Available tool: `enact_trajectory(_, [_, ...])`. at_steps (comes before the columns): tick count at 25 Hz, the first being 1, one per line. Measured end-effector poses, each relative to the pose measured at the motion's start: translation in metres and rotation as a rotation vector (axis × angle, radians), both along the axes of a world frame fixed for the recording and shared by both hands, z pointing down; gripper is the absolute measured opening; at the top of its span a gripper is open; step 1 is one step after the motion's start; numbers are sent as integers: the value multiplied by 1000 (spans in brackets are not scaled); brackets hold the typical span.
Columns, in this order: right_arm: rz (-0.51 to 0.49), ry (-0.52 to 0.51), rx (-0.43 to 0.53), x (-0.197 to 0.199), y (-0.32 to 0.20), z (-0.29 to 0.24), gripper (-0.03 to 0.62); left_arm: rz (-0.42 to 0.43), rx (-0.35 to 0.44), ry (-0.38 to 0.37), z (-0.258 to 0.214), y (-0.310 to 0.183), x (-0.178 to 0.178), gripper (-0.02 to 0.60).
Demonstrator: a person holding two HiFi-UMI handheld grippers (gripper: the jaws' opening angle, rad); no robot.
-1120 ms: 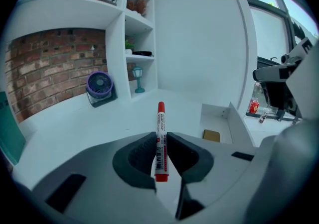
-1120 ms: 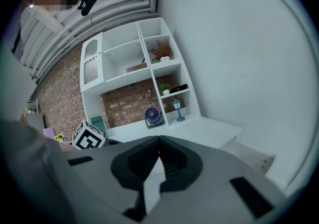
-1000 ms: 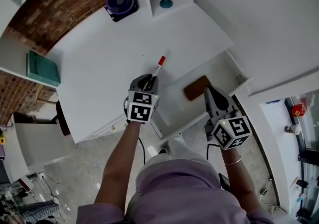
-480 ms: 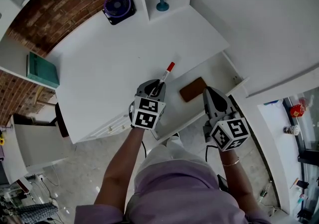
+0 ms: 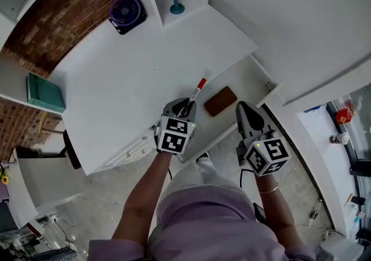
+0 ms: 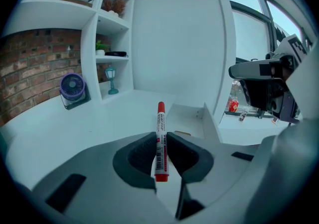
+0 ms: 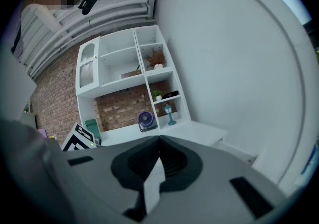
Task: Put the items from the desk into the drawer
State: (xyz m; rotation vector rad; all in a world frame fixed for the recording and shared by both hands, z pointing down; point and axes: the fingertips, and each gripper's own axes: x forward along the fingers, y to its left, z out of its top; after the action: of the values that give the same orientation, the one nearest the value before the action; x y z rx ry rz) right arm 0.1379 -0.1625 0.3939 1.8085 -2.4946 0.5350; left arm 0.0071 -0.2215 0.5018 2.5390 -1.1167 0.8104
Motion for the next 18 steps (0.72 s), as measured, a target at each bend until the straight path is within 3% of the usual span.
enact_trajectory(18, [114, 8, -70, -1, 23, 17, 2, 102, -142, -59, 60, 25, 11, 66])
